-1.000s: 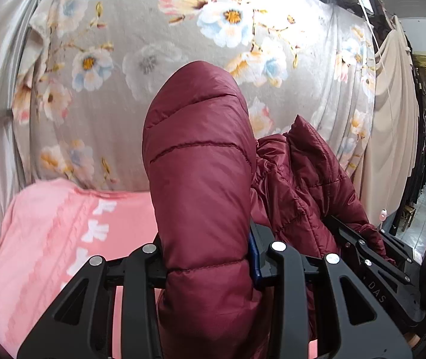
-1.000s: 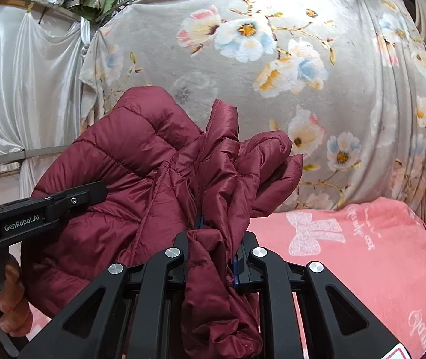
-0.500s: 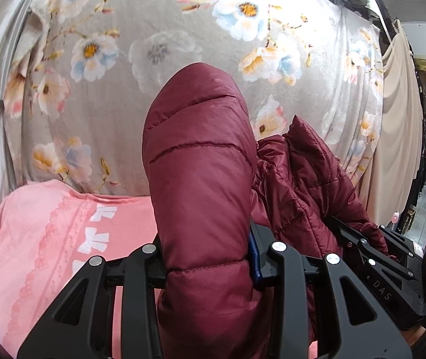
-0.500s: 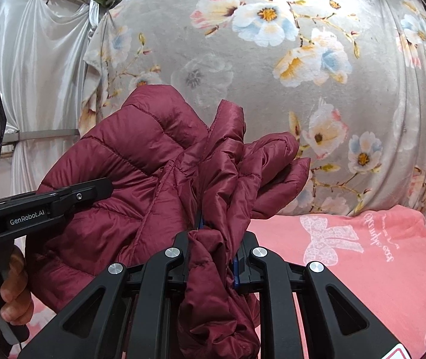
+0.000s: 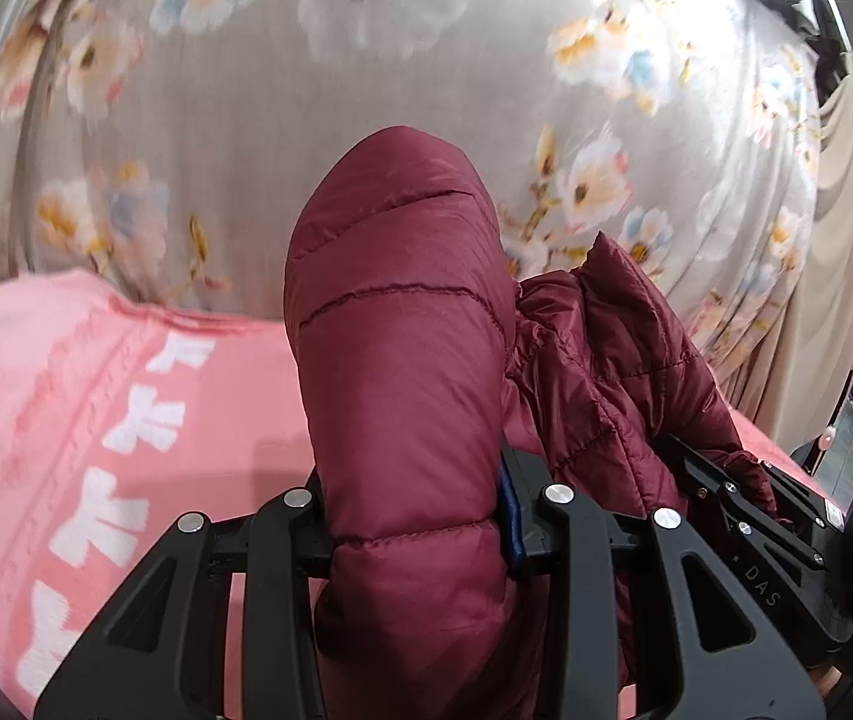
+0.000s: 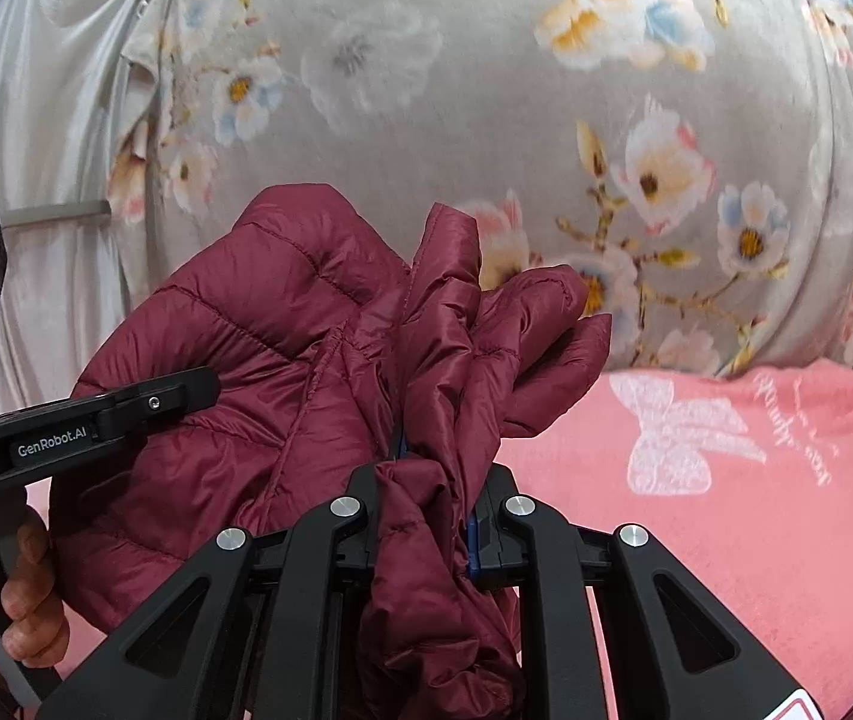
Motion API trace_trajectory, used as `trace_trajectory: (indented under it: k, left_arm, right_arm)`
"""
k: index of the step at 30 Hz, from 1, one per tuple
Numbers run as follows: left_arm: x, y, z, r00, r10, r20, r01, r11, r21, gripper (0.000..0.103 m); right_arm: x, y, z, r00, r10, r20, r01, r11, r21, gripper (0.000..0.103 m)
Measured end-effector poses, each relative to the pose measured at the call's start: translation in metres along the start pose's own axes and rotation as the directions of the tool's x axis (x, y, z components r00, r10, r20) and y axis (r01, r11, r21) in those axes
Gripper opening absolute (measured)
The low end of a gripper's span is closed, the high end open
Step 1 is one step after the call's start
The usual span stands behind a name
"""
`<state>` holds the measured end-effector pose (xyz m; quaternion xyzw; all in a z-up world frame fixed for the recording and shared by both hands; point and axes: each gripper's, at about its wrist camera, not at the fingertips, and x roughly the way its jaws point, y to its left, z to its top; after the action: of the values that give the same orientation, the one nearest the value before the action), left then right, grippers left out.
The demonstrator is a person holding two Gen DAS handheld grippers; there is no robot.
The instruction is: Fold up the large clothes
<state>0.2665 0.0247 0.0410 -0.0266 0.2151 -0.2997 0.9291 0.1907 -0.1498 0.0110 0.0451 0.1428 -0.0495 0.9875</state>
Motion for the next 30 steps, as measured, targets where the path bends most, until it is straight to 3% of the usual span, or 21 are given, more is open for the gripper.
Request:
trace_trajectory:
  k: [13,16,21,24,26,30]
  left_arm:
    - [0.073,0.043,-0.061,0.990,0.045,-0.137,-0.055,0.996,-0.073,0.036]
    - [0.077,0.055,-0.069,0.987,0.051,-0.149,-0.067,0.992,-0.105,0.039]
    - [0.089,0.071,-0.080,0.970,0.096,-0.222,-0.131,0.981,-0.146,0.056]
    - [0.086,0.073,-0.077,0.950,0.166,-0.263,-0.212,0.964,-0.159,0.071]
    - [0.068,0.066,-0.069,0.937,0.224,-0.267,-0.269,0.953,-0.142,0.071]
    - [0.034,0.054,-0.063,0.915,0.299,-0.271,-0.341,0.932,-0.125,0.071]
  right_arm:
    - [0.069,-0.015,-0.062,0.985,-0.007,-0.171,0.016,0.999,0.047,0.015]
    - [0.076,-0.023,-0.069,0.978,-0.004,-0.210,0.022,0.996,0.081,0.016]
    - [0.090,-0.032,-0.074,0.960,0.010,-0.281,0.028,0.991,0.130,0.024]
    - [0.084,-0.033,-0.071,0.957,-0.031,-0.288,0.067,0.991,0.119,0.039]
    - [0.064,-0.034,-0.067,0.960,-0.088,-0.268,0.117,0.988,0.097,0.050]
    - [0.010,-0.037,-0.060,0.971,-0.172,-0.164,0.187,0.979,0.081,0.049]
